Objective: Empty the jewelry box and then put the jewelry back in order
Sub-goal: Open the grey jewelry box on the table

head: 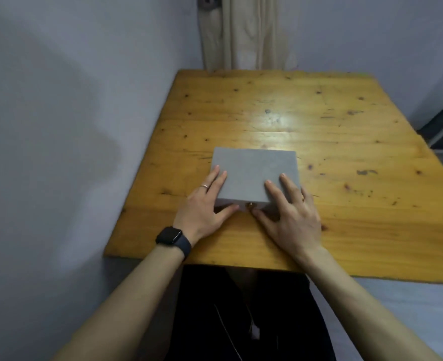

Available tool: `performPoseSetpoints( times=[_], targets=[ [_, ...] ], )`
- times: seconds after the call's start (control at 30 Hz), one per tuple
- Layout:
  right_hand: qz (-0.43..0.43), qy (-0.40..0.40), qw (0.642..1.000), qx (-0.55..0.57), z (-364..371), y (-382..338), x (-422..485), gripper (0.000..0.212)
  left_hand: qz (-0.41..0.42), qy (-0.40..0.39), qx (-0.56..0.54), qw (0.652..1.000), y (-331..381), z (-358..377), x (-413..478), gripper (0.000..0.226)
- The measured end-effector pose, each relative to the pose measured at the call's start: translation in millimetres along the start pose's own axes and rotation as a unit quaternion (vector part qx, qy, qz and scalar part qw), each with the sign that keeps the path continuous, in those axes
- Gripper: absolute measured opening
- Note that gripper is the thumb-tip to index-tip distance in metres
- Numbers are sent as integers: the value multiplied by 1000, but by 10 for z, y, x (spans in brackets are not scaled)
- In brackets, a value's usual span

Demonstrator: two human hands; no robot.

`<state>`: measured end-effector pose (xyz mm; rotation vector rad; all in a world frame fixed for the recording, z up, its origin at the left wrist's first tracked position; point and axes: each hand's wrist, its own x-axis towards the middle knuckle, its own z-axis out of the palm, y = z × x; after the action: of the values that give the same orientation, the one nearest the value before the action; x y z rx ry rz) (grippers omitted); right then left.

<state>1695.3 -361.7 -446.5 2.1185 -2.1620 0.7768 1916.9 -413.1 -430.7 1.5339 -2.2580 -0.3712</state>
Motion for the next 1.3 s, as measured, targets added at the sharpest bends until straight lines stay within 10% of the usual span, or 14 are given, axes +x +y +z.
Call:
performPoseSetpoints(
  times=[1.3],
  targets=[
    [183, -7, 952, 245, -125, 126, -173, 69, -85, 122, -106, 983, 174, -90, -158, 55]
  ],
)
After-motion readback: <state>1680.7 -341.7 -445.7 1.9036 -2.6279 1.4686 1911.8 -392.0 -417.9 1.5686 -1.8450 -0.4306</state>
